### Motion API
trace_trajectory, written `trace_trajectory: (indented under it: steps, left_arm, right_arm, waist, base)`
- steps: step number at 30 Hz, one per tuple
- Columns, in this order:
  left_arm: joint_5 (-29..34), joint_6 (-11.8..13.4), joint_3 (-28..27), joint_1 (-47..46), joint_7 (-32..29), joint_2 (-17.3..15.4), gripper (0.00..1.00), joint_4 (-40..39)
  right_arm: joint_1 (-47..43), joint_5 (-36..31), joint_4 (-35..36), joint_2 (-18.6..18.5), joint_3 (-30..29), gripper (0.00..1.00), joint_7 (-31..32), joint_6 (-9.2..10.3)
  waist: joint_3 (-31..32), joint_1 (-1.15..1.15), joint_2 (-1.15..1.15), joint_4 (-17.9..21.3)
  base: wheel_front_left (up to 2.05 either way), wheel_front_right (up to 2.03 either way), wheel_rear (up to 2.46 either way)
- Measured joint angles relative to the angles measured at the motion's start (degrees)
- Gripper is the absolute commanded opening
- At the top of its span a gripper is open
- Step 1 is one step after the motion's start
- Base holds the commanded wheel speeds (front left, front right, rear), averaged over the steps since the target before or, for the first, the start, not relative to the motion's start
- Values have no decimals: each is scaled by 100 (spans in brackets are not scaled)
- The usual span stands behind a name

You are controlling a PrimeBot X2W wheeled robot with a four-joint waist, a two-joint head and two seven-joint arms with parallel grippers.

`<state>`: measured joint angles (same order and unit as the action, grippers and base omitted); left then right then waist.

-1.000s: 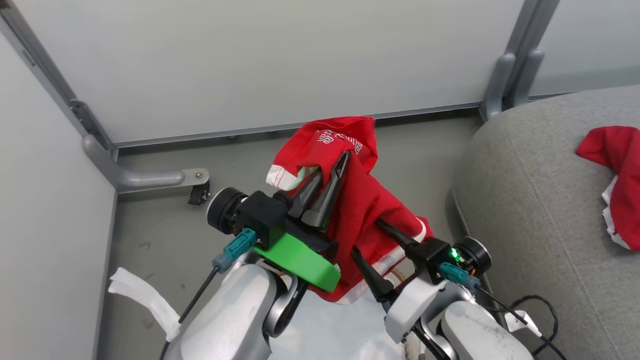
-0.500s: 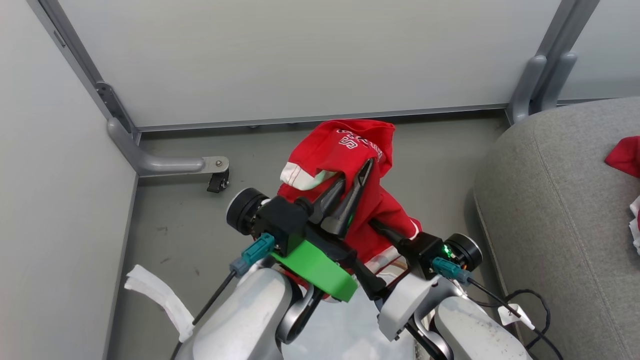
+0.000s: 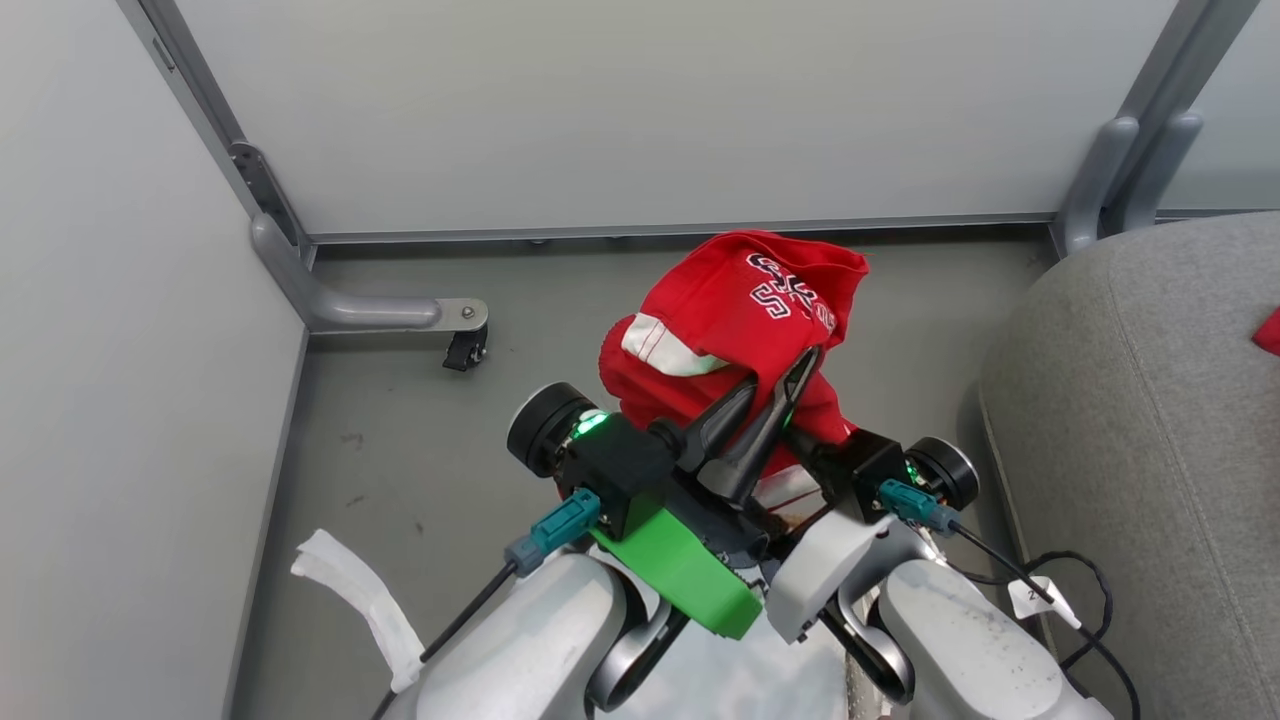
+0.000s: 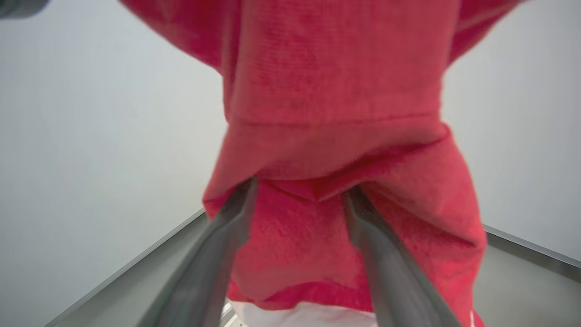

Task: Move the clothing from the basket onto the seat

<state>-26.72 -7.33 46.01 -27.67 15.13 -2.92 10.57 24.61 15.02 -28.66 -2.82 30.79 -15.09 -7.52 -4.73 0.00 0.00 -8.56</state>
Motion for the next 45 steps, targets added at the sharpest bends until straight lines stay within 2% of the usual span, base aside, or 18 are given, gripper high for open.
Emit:
trace_trajectory:
  steps: [8, 22, 23, 24, 25, 26, 35, 45]
  left_arm:
    - [-12, 1, -23, -4, 0, -1, 0, 43]
    - [7, 4, -154, -4, 0, -1, 0, 67]
    - [13, 8, -163, -4, 0, 0, 11, 65]
    - [25, 10, -175, -4, 0, 0, 47, 65]
    - [45, 10, -189, -3, 0, 0, 55, 65]
    - [55, 10, -194, -1, 0, 0, 100, 82]
    - [267, 77, -538, 129, 3, -8, 100, 313]
    - [491, 53, -958, 260, 3, -64, 100, 493]
  right_arm:
    - [22, 55, -14, 0, -104, 0, 0, 0]
    - [-4, 65, 172, -1, -216, 0, 0, 0]
    - [-26, 64, 227, -1, -245, 0, 0, 0]
    - [-45, 57, 277, 0, -258, 0, 0, 0]
    - [-68, 56, 349, 0, -277, 0, 0, 0]
    - [-91, 54, 437, -1, -299, 0, 1, 0]
    - [-481, 32, 1015, 1, -468, 0, 0, 0]
    - [-714, 56, 1470, -4, -682, 0, 1, 0]
  waist:
    - [-8, 0, 0, -50]
    - [-45, 0, 0, 190]
    - [-47, 0, 0, 206]
    - [-48, 0, 0, 219]
    - [-47, 0, 0, 237]
    - [-47, 0, 0, 257]
    - [-35, 0, 0, 665]
    - [-52, 0, 0, 1694]
  base:
    - [0, 0, 0]
    - [0, 0, 0]
    - [0, 0, 0]
    - [0, 0, 0]
    - [0, 0, 0]
    - [0, 0, 0]
    - [0, 0, 0]
    - [0, 0, 0]
